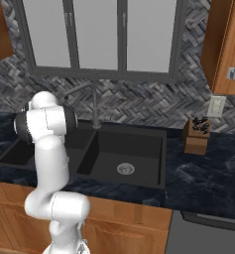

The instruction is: Move any existing items from the left basin to the right basin for drying. Then move the measuring cup from the counter to the left basin of the sink for washing.

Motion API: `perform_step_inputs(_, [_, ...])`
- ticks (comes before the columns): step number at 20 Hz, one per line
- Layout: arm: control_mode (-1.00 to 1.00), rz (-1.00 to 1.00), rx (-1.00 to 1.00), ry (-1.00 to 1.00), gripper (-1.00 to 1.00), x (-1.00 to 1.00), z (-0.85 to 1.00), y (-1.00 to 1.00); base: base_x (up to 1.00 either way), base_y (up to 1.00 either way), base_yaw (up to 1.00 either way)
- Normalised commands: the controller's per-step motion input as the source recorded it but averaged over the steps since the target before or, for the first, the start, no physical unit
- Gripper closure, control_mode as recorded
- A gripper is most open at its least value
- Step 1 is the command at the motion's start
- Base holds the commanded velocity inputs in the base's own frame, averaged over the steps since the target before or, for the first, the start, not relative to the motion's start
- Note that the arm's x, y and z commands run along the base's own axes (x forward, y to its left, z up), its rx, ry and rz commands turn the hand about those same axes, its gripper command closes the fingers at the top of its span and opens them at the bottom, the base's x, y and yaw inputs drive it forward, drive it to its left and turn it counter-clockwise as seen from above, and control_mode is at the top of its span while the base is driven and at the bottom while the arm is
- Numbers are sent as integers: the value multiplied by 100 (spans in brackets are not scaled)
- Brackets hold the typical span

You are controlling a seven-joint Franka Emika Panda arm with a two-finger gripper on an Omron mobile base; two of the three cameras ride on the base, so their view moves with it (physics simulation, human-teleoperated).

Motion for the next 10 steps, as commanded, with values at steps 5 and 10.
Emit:
perform_step_inputs(5, [-100,0,-3,0,-100,14,-23,9,0,0,0])
perform_step_inputs(10, [-100,0,-2,0,-100,13,-21,7,0,0,0])
